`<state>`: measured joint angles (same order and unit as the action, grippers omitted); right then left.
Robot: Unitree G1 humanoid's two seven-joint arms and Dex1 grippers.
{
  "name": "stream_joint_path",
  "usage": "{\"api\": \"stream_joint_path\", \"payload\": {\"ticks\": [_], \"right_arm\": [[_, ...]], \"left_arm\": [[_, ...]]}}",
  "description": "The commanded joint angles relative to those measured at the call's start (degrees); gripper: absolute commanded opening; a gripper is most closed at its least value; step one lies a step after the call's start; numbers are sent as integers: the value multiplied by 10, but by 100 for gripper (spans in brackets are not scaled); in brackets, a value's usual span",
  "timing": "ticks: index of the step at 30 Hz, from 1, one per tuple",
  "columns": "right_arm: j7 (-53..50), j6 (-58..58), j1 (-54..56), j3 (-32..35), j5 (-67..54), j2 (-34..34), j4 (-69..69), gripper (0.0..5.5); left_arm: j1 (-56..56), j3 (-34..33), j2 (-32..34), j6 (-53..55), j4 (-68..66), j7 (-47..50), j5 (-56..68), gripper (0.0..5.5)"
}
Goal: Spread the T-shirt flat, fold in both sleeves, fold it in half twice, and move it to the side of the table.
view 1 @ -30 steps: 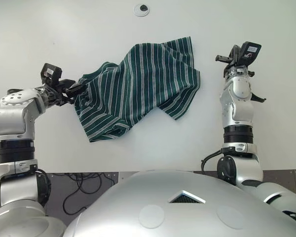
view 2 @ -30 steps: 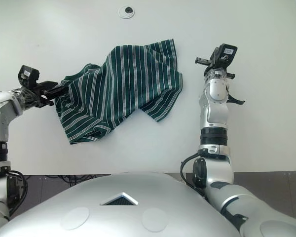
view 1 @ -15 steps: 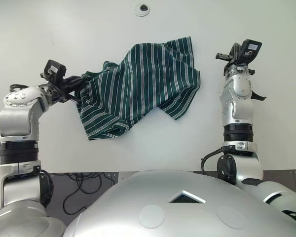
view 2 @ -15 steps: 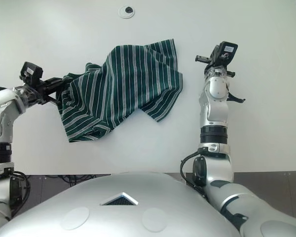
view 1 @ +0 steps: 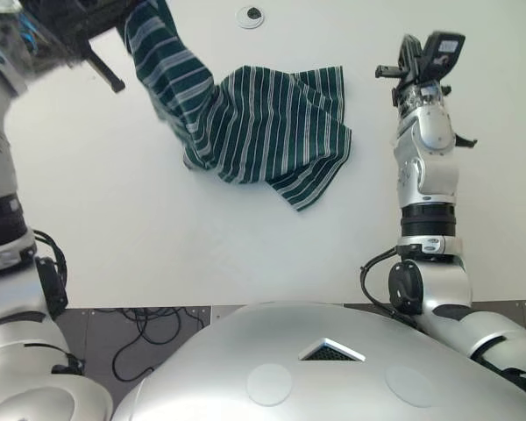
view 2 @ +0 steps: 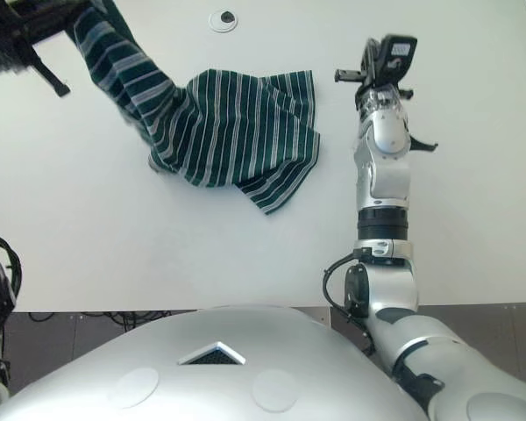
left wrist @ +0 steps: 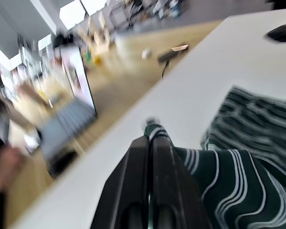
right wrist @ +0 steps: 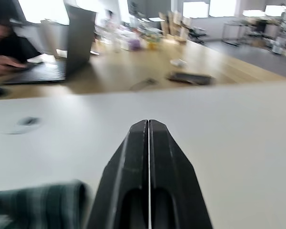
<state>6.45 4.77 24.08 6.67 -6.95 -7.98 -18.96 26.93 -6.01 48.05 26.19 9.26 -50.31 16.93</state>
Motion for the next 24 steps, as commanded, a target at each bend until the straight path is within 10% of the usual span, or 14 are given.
{"api": "stream_joint_path", "payload": {"ticks": [1, 17, 24], "right_arm": [[80, 12, 67, -17, -12, -35, -4, 0], [100, -13, 120, -20, -5, -12, -45, 0], [90, -18, 111, -12, -9, -11, -46, 0]], "left_arm": [[102, 19, 31, -39, -28, -60, 0, 1], [523, 58, -78, -249, -331, -129, -31, 1], [538, 76, -78, -258, -291, -256, 12, 1]]}}
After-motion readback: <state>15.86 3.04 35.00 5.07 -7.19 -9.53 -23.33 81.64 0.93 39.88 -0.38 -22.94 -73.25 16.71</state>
